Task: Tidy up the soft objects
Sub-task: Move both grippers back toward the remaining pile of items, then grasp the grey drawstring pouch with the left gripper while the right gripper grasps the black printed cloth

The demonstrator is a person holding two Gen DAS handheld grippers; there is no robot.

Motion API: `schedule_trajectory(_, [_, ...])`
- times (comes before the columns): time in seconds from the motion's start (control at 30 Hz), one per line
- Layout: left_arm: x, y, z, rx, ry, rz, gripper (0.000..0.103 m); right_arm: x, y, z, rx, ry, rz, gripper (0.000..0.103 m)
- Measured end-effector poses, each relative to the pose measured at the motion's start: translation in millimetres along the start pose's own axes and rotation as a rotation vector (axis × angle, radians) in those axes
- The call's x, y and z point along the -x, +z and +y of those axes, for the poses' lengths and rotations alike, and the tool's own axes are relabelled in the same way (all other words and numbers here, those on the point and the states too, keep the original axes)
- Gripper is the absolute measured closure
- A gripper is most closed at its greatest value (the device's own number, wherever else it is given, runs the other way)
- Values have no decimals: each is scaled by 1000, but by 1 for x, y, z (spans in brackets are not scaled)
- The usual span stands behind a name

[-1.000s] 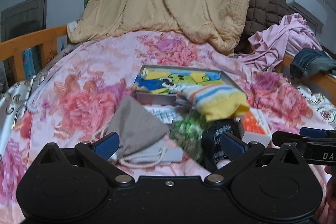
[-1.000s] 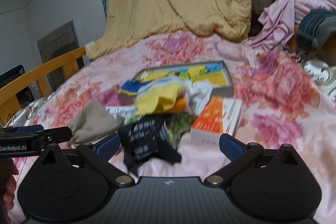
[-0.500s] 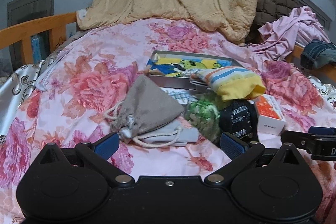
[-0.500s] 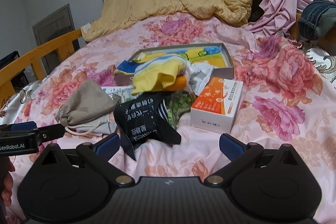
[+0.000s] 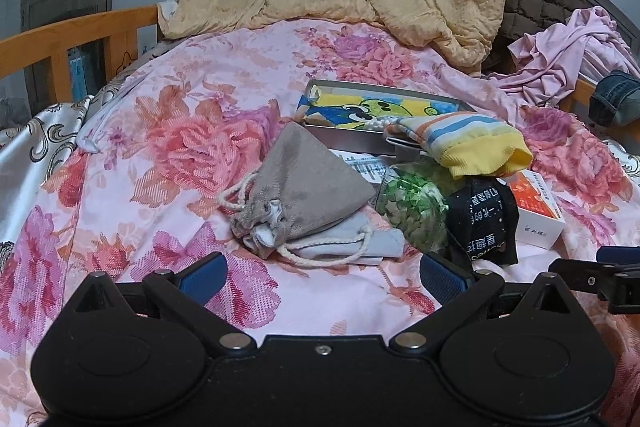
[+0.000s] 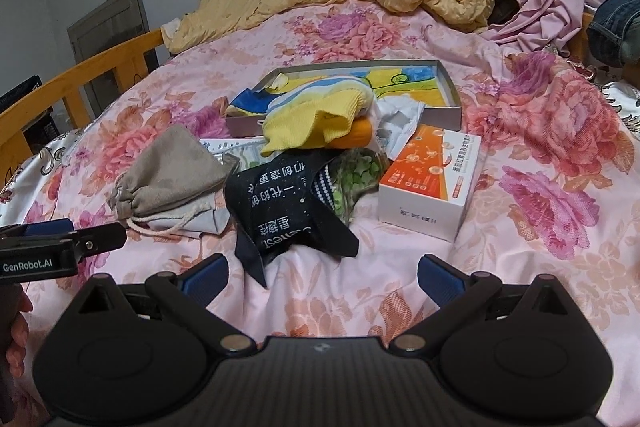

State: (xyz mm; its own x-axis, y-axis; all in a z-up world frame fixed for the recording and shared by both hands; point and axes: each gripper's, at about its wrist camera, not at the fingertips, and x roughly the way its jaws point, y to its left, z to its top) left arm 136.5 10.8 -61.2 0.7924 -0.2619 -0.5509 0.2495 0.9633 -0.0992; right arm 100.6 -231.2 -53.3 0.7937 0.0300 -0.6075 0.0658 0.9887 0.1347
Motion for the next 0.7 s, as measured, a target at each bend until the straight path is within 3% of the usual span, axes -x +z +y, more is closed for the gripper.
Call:
schedule_trajectory(0.43, [-11, 7, 10, -13, -1, -4, 1, -16, 11, 13, 63, 24, -20, 0])
schedule_trajectory(0.7, [-28, 21, 14, -48, -4, -24, 1, -37, 18, 33, 226, 3, -100, 0])
